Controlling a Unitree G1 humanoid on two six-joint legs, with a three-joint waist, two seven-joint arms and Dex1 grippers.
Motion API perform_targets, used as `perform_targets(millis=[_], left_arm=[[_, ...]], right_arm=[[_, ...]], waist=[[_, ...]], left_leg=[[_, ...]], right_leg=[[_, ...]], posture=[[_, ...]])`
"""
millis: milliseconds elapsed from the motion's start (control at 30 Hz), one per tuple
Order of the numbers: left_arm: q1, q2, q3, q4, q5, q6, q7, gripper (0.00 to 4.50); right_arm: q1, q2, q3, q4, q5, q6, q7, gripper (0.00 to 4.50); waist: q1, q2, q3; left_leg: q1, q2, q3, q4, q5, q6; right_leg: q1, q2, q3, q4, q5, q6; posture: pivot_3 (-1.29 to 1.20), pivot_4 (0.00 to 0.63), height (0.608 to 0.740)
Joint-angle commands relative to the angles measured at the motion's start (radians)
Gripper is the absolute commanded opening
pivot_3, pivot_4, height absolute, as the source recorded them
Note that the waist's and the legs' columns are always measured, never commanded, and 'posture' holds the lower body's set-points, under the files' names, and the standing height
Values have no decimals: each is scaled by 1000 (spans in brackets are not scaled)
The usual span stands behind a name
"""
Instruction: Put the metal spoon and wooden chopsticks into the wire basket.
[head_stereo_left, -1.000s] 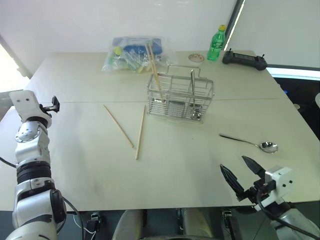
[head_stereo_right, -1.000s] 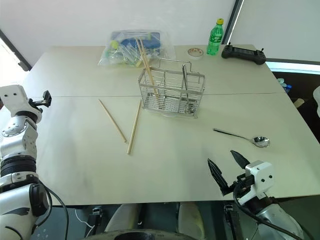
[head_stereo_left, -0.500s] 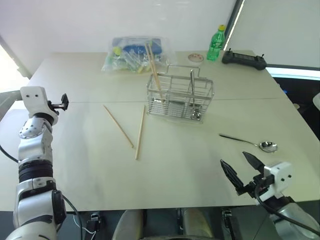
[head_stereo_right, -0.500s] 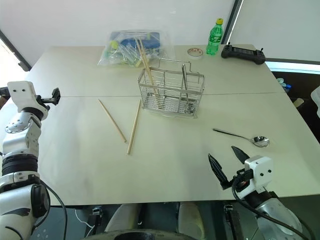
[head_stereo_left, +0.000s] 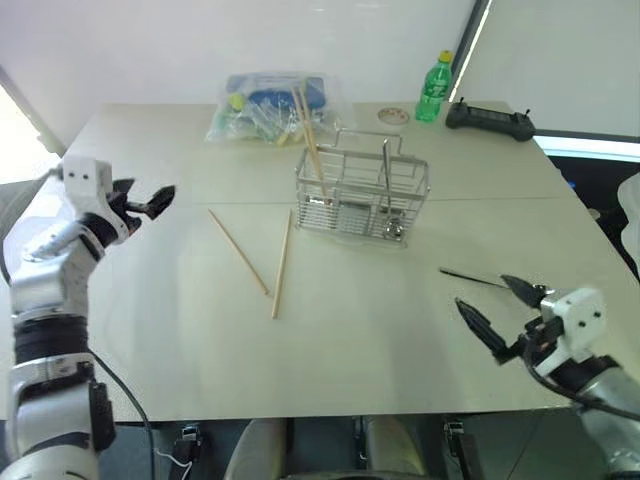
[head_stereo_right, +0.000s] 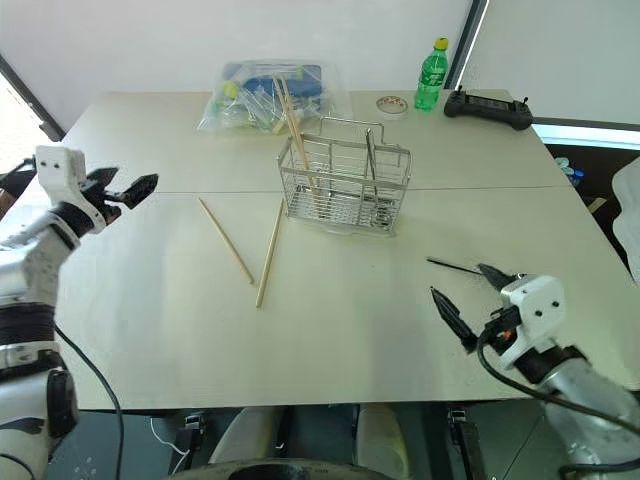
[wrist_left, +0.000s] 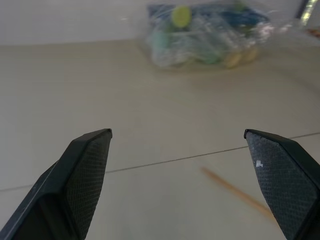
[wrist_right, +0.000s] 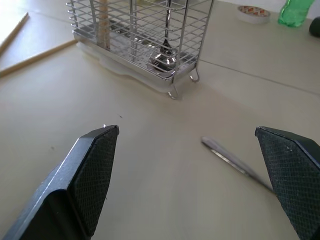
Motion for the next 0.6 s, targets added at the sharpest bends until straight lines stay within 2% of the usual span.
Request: perform_targets(millis=[33,133,233,433,600], left_arm=[[47,118,-62,-235,-136,121,-277,4465],[77,203,-124,-379,-212,191,-442,4465],[81,241,-204,-485,-213,174,-547,4465],[-18,152,-314,-538,-219,176,-575,4465],[-75,54,-400,-525,-188,162,-567,4465]], right_arm=[[-46,-109,-62,95,2,7,112,4500],[-101,-223,-49,209,-15,9,225,4500],[-161,-304,-17,305,-22,19,320,4500],[-320,-365,42,507,-35,29,435,4500],[-495,-361,128,673,-64,77,450,4500]], waist=[[-3,1,1],[-8,3,2],[-7,4,2],[-1,3,4],[-2,2,5]], left_leg=[[0,0,0,0,0,0],[0,0,4,0,0,1],[1,1,4,0,0,1],[1,2,7,2,0,1],[2,2,10,3,0,2]], right_leg=[[0,0,0,0,0,0],[0,-1,2,-1,0,0],[0,-1,2,0,0,0],[2,0,2,0,0,0],[3,-1,3,-1,0,0]], posture=[[0,150,726],[0,150,726],[0,150,726],[0,150,726],[0,150,726]])
